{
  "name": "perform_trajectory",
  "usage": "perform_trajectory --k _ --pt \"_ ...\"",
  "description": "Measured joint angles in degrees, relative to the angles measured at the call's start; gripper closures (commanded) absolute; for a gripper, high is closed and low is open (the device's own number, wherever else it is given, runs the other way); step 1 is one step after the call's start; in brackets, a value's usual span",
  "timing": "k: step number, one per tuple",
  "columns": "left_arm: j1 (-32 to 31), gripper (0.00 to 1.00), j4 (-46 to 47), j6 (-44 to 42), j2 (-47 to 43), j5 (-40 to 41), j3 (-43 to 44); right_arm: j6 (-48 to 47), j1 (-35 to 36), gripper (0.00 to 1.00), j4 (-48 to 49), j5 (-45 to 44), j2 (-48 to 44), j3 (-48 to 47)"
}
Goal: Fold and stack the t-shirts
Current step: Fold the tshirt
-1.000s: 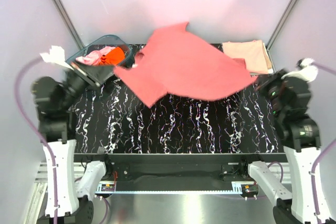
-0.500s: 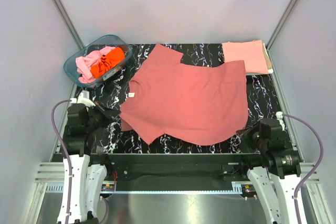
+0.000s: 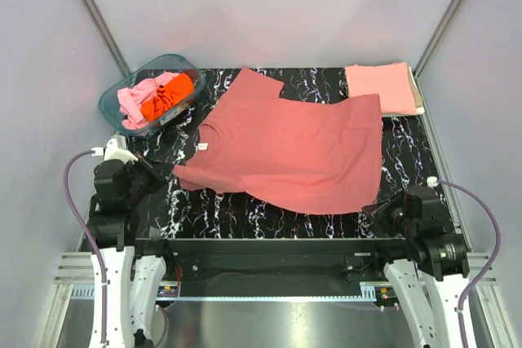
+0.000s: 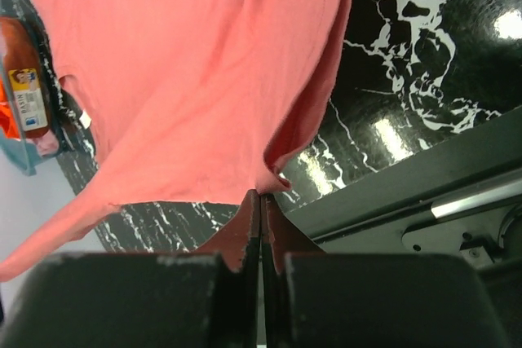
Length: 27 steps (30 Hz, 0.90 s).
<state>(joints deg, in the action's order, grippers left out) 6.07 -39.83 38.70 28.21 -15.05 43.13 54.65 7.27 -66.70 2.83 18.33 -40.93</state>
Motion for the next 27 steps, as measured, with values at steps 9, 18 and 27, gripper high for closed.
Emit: perform_trajectory --k 9,18,27 --pt "0.0 1.0 -1.7 -4.0 -4.8 5.4 -1.4 -0.7 0.0 1.0 -2.2 3.5 -1.1 -3.8" --pt "0.0 1.0 4.3 -5.0 8.9 -0.5 -4.0 -2.6 0.0 1.0 1.8 4.1 6.6 1.0" --pt "-1.3 1.0 11.2 -8.2 31.2 -6.5 -0.4 -3.4 0.0 1.0 9.0 -1.4 15.2 3.1"
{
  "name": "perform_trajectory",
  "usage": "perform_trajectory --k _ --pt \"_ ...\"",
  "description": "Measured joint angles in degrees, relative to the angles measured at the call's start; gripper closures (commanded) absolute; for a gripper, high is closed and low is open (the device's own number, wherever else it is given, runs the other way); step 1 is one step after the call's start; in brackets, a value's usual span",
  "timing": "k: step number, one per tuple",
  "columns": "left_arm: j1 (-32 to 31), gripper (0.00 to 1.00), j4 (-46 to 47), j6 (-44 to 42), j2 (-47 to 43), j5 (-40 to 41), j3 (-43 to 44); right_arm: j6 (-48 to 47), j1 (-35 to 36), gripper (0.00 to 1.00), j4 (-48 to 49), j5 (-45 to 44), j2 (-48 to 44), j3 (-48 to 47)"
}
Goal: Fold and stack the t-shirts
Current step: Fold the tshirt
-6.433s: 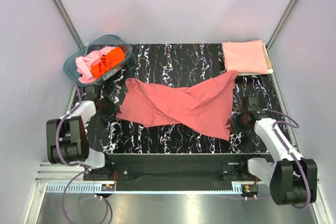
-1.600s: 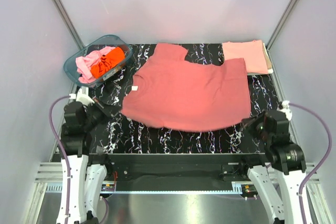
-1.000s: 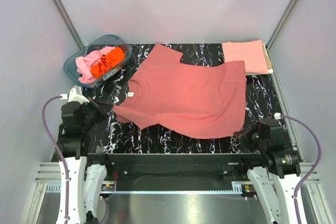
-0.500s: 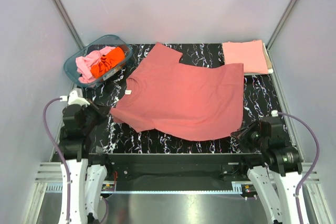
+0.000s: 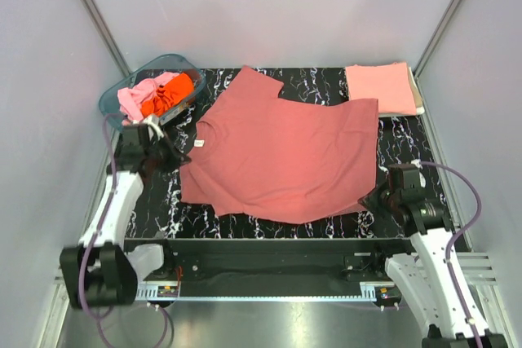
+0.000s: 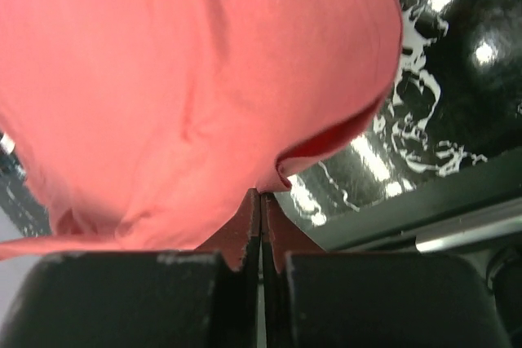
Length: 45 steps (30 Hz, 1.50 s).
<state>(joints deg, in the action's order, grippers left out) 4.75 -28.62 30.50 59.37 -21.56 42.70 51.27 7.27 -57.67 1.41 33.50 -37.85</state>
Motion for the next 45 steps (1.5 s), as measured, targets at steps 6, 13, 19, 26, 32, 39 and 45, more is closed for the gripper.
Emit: perform_trajectory --k 6,13,19,26,32,39,45 --pt "-1.1 1.0 2.2 -2.3 12.7 -1.7 8.7 0.9 0.0 1.0 4.8 -4.4 6.9 1.7" --pt "-3.0 1.0 3.0 -3.9 21.4 -2.3 15.9 2.2 0.0 1.0 8.9 -10.7 9.8 3.4" --pt "-3.7 1.0 3.2 -5.1 26.8 -3.0 19.6 2.1 -0.1 1.0 12.1 -14.2 11.1 4.2" --pt "-3.7 1.0 3.4 -6.8 32.5 -5.4 24.8 1.5 -0.4 1.0 15.5 -17.4 13.8 4.3" --pt "-3.7 1.0 4.4 -8.1 37.5 -8.8 30.9 1.5 -1.2 1.0 16.9 -18.9 14.8 4.3" --pt "-3.8 1.0 6.1 -9.6 43.8 -14.0 35.3 1.5 -1.7 1.0 18.0 -19.8 16.3 4.7" --pt "-4.0 1.0 6.3 -10.1 48.6 -17.0 38.3 1.5 -2.5 1.0 19.1 -21.4 18.1 4.8"
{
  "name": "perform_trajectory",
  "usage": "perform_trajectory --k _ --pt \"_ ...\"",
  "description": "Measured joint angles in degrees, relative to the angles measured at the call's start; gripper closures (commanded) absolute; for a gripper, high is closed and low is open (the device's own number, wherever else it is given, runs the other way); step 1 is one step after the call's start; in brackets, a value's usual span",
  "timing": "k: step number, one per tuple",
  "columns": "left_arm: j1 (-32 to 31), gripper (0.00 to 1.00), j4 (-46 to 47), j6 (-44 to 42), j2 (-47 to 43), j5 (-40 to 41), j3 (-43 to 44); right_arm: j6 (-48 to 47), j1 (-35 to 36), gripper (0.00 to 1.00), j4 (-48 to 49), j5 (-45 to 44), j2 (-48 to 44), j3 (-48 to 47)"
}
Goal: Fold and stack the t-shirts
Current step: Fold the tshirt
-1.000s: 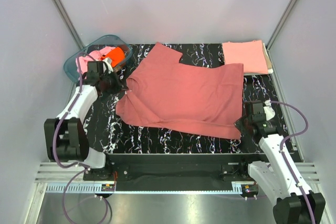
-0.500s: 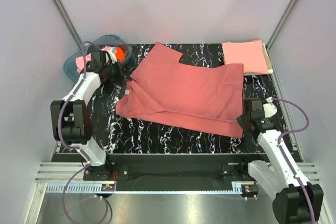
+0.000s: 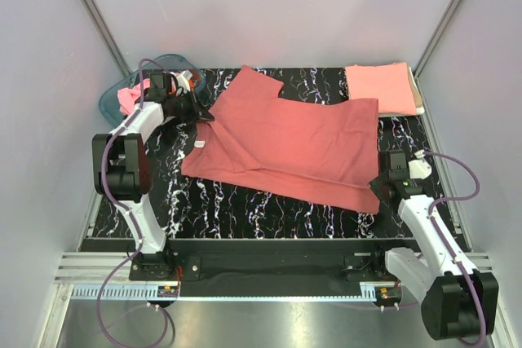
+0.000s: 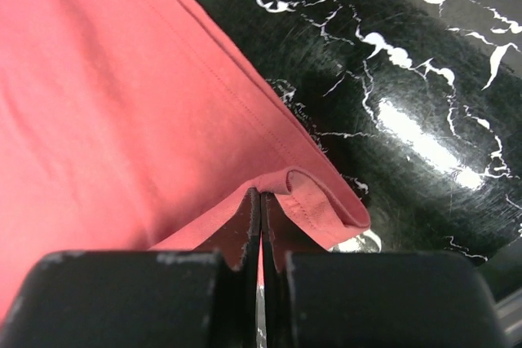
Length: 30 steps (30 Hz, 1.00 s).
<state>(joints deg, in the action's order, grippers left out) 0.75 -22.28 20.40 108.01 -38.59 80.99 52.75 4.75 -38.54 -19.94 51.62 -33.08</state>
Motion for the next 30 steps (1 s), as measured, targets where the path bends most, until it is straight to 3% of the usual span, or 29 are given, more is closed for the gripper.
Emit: perform_trajectory --k 30 --pt "-0.1 1.0 -3.4 -1.2 3.7 5.1 4.5 -4.4 -1.6 1.0 7.6 -0.5 10.8 -0.5"
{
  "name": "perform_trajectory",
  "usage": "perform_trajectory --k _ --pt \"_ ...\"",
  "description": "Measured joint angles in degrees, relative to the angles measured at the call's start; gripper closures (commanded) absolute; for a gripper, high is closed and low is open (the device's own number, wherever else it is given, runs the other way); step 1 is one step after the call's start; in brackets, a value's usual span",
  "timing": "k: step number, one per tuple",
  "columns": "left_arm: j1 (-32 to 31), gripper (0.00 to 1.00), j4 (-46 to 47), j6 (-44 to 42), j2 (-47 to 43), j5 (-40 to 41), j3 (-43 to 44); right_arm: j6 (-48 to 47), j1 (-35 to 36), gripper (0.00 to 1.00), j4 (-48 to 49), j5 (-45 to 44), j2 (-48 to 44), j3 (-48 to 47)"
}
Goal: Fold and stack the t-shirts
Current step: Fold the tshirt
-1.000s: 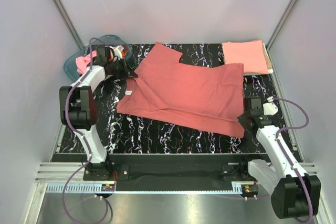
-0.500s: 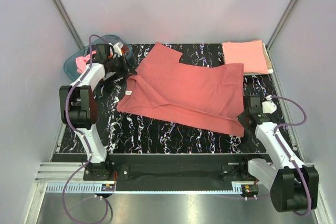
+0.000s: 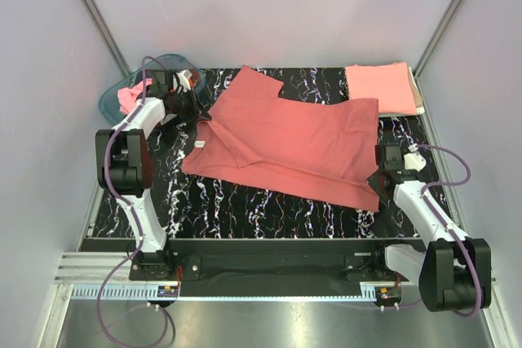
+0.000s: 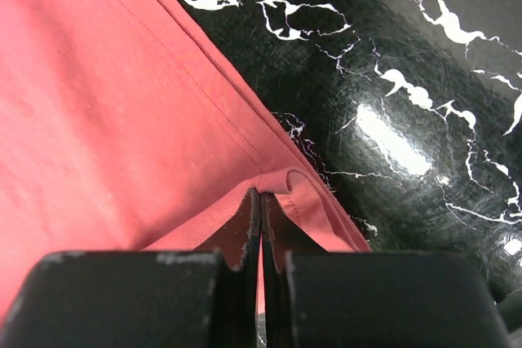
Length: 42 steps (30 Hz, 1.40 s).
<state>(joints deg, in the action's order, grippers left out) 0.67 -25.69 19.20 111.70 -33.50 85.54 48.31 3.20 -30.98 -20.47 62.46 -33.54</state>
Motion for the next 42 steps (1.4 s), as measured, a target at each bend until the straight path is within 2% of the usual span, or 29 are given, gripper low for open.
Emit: perform_trajectory --k 9,14,27,39,42 --pt "0.0 1.0 -2.1 -0.9 0.3 2.6 0.6 -4.2 -0.2 1.0 2.0 0.5 2.1 -2.4" --pt "0.0 1.0 -2.2 -1.2 0.3 3.6 0.7 -6.1 -0.3 1.0 3.9 1.2 6.1 -4.2" --pt "0.2 1.0 -4.0 -1.6 0.9 4.6 2.8 -7.2 -0.8 1.0 6.0 3.0 12.5 -4.8" --pt "0.7 1.0 -4.3 -1.7 3.0 3.8 3.9 -7.9 -1.4 1.0 7.3 3.1 13.3 -4.8" --pt "0.8 1.0 -4.3 -1.7 3.1 3.6 3.9 -8.9 -1.5 0.93 7.4 3.1 13.5 -5.5"
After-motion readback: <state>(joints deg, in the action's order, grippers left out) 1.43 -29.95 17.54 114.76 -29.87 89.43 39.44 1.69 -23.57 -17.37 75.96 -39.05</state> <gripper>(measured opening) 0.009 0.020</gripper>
